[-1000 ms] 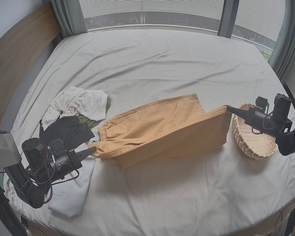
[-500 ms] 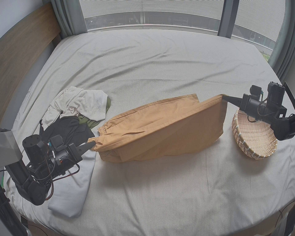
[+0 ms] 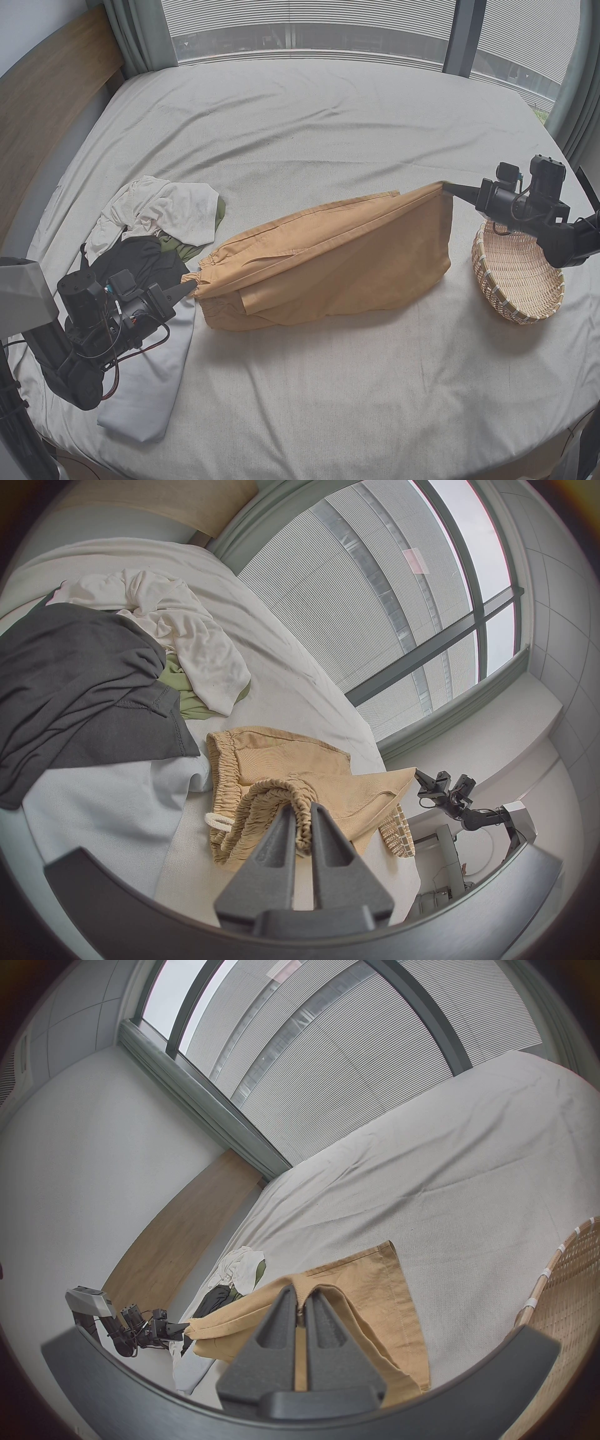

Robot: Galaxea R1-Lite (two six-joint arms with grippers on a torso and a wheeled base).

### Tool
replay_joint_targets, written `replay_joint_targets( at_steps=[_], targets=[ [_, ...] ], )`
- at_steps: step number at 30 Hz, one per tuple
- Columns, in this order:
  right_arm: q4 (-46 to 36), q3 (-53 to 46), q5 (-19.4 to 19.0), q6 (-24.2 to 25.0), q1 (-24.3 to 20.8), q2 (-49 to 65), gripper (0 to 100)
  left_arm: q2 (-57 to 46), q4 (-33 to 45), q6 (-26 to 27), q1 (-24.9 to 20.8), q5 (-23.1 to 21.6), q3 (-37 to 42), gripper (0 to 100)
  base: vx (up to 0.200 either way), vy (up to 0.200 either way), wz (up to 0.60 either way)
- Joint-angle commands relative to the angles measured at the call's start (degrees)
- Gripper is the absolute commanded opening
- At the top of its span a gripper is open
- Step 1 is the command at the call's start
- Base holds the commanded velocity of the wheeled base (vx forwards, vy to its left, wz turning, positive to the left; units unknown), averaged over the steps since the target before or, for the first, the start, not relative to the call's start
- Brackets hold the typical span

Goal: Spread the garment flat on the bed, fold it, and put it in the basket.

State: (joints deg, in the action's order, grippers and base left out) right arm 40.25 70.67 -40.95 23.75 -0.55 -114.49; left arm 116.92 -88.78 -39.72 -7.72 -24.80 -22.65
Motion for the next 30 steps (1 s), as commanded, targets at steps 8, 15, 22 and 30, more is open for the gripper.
replay_joint_targets(
  at_steps=[8, 15, 22, 30],
  targets=[
    [0.18, 5.8, 0.52, -0.02, -0.07, -5.83, 0, 4.11, 0.01, -0.01, 0.07, 1.86, -3.98, 0, 0.0, 0.0, 0.0],
    [0.26, 9.49, 0.52, -0.02, -0.51, -8.73, 0, 5.42, 0.01, -0.01, -0.11, 2.3, -6.88, 0, 0.0, 0.0, 0.0],
    [-0.18, 14.76, 0.61, -0.02, -0.95, -11.45, 0, 5.51, 0.01, -1.86, 0.07, 2.65, -8.9, 100, 0.0, 0.0, 0.0],
    [1.06, 22.76, 8.96, 0.6, -3.58, -17.34, 100, 6.92, 0.01, -1.94, 1.3, 6.07, -11.28, 100, 0.0, 0.0, 0.0]
  ],
)
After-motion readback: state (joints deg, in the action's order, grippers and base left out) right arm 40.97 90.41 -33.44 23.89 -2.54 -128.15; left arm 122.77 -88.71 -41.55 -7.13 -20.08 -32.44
